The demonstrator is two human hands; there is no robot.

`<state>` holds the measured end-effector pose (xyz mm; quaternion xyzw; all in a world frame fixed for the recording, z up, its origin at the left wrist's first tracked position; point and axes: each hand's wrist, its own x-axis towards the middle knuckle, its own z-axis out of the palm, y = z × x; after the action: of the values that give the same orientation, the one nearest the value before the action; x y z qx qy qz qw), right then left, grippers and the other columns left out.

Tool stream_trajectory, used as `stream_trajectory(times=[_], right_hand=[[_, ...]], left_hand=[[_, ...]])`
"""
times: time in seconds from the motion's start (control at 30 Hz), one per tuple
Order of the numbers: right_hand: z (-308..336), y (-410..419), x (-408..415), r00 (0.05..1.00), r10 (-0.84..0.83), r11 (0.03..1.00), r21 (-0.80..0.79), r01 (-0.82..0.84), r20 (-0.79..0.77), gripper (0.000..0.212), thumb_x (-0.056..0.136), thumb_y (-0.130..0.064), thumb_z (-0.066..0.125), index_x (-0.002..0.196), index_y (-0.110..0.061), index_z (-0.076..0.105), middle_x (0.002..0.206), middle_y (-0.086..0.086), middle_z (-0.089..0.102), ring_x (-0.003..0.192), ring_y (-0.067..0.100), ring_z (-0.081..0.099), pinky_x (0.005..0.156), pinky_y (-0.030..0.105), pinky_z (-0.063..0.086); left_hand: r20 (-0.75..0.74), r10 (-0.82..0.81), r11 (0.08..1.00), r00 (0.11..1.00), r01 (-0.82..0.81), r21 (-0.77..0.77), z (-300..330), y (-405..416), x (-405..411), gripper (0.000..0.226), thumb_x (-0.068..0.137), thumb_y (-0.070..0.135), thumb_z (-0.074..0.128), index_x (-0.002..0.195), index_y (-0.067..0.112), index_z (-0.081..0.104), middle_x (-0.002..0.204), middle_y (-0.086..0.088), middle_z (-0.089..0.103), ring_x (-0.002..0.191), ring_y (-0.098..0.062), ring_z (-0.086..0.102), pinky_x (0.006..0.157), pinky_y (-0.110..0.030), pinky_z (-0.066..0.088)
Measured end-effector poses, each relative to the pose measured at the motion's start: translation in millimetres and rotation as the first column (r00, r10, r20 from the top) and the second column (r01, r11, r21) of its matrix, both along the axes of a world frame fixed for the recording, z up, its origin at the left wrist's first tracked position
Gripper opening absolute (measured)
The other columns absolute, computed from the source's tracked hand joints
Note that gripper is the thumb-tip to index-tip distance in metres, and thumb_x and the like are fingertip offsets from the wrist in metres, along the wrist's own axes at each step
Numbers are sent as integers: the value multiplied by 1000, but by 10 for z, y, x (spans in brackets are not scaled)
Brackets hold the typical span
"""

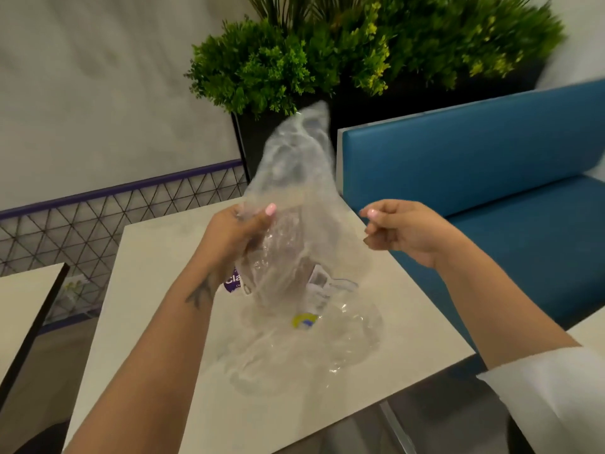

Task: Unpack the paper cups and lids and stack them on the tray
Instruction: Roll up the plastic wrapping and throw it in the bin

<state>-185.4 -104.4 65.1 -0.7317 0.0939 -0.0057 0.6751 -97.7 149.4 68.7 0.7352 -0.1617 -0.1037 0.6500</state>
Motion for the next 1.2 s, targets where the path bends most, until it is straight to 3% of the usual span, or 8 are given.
stream_trajectory(times=[0.17, 0.3, 0.37, 0.53, 0.7, 0.83, 1.03, 1.2], right_hand=[[135, 165, -129, 995, 101, 992, -67, -103, -26, 69, 73, -68, 59, 130, -29, 51, 119, -6, 65, 111, 12, 60, 96, 37, 45], [236, 435, -149, 979, -176, 983, 78, 168, 106, 58, 69, -73, 57, 112, -34, 52, 119, -14, 57, 114, 11, 53, 96, 35, 39], [209, 509, -149, 958, -219, 975, 72, 208, 186, 72, 69, -67, 66, 126, -29, 44, 125, -14, 50, 116, 9, 49, 88, 27, 37], [107, 514, 38, 960, -261, 965, -7, 263, 104, 94, 80, -44, 71, 151, -24, 12, 155, -2, 22, 139, 20, 28, 102, 33, 29], [85, 262, 2, 985, 83, 994, 79, -72, -153, 110, 55, -66, 78, 146, -21, 35, 143, -2, 47, 134, 21, 40, 108, 45, 26], [5, 171, -74, 979, 191, 958, 232, -170, -68, 19, 86, -25, 59, 99, -13, 65, 81, -5, 71, 87, 16, 64, 85, 33, 47], [61, 15, -135, 972, 186, 831, 505, -233, 142, 54, 69, -27, 81, 112, -3, 61, 99, 10, 71, 91, 24, 70, 75, 36, 57], [194, -87, -120, 997, 62, 986, 152, -67, 39, 17, 80, -16, 66, 93, -8, 59, 90, 6, 70, 91, 24, 66, 83, 35, 55]], left_hand=[[-64, -29, 999, 998, 27, -38, -45, -70, -95, 35, 74, 48, 70, 79, 15, 57, 63, -1, 53, 49, -9, 42, 49, -20, 40], [135, 260, 963, 956, -268, 43, -53, -200, -172, 23, 83, 44, 70, 80, 23, 62, 73, 1, 66, 59, -13, 56, 55, -25, 44], [199, 365, 928, 910, -373, 4, -27, -240, -215, 16, 83, 41, 71, 81, 29, 61, 79, 4, 70, 71, -14, 67, 63, -28, 51], [-36, -2, 1000, 999, 2, 4, 50, -299, -269, 53, 69, 70, 68, 100, 27, 72, 98, -2, 75, 95, -24, 70, 88, -46, 55], [-272, -298, 941, 915, 234, -243, 112, -161, -188, 52, 88, 47, 56, 121, 8, 63, 112, -14, 68, 102, -31, 66, 86, -44, 53], [-252, -291, 944, 923, 234, -232, 115, -74, -123, 55, 87, 50, 52, 123, 9, 62, 118, -13, 67, 109, -32, 64, 93, -49, 49], [-281, -229, 972, 932, 207, -108, 110, -42, -87, 41, 89, 44, 49, 113, 16, 67, 120, -6, 67, 111, -29, 61, 98, -52, 46], [-178, -130, 990, 975, 138, 33, 147, -43, -59, 33, 94, 36, 53, 101, 7, 68, 98, -11, 71, 92, -27, 64, 84, -37, 51]])
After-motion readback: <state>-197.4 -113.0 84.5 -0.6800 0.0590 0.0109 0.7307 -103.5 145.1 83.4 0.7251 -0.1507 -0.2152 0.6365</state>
